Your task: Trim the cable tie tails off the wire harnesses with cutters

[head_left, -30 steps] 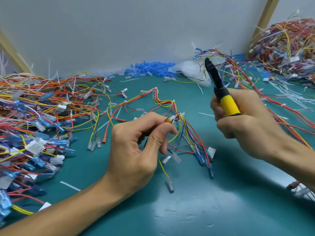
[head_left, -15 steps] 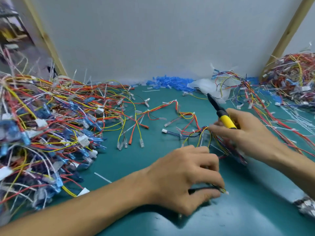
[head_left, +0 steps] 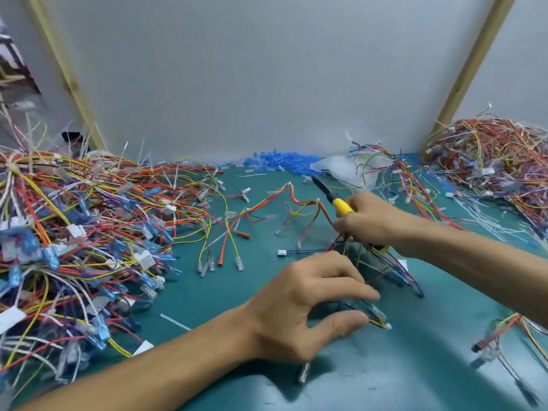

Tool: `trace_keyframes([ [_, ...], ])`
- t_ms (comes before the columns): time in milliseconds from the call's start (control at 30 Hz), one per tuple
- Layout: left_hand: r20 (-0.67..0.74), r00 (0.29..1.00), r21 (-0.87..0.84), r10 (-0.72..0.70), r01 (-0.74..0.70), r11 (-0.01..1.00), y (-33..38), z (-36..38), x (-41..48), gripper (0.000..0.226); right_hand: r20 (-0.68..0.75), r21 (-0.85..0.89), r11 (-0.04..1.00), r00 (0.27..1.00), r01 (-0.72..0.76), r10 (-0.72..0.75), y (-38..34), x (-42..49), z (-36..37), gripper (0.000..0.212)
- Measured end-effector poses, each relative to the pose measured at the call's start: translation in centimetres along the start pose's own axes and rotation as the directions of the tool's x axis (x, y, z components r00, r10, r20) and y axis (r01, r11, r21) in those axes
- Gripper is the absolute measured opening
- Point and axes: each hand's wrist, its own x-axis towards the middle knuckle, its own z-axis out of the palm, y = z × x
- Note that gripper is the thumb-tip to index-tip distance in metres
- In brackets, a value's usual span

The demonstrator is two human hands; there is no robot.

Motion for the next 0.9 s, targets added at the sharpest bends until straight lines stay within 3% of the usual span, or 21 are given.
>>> trace_keyframes([
  [67,-0.134,0.991,-0.011,-0.008,0.006,1.0,-0.2,-0.2,0.0,0.031,-0.103,0.217,0.976,0.995,0.025,-0.003,0.1,-0.5,-2.2,0.022],
  [133,-0.244,0.969,-0.015,-0.04,0.037,0.999,-0.3,-0.3,0.2,0.034,-0.302,0.352,0.929,0.953,0.119,-0.008,0.5,-1.3,-5.5,0.028],
  [233,-0.323,0.944,-0.014,-0.074,0.073,0.997,-0.5,-0.3,0.4,0.031,-0.569,0.441,0.865,0.82,0.24,0.063,1.3,-2.7,-11.0,0.019],
  [333,-0.341,0.936,-0.008,-0.086,0.089,0.996,-0.6,-0.1,0.5,0.027,-0.658,0.387,0.902,0.742,0.19,0.126,4.5,-4.1,-16.4,0.023],
  [400,-0.339,0.936,0.004,-0.091,0.098,0.995,-0.7,0.0,0.5,0.025,-0.64,0.097,0.995,0.766,0.005,0.059,7.2,-4.3,-18.8,0.032],
  [467,-0.344,0.934,0.013,-0.1,0.111,0.994,-0.8,0.1,0.6,0.023,-0.582,-0.273,0.952,0.812,-0.135,-0.052,8.7,-4.9,-18.6,0.037],
  [500,-0.35,0.931,0.015,-0.108,0.12,0.993,-0.8,0.1,0.6,0.022,-0.554,-0.372,0.909,0.831,-0.188,-0.054,8.8,-5.6,-17.5,0.042],
  [600,-0.364,0.924,0.025,-0.12,0.138,0.99,-0.9,0.1,0.8,0.017,-0.511,-0.479,0.849,0.858,-0.224,-0.061,8.9,-7.0,-12.7,0.044],
  [800,-0.357,0.922,0.037,-0.149,0.173,0.984,-0.9,0.0,0.8,0.016,-0.098,-0.543,0.839,0.989,0.038,-0.108,6.0,-8.4,-5.4,0.049],
  [900,-0.36,0.919,0.047,-0.159,0.188,0.981,-1.0,-0.1,0.8,0.015,-0.058,-0.518,0.854,0.994,0.049,-0.092,5.6,-8.9,-1.8,0.054],
])
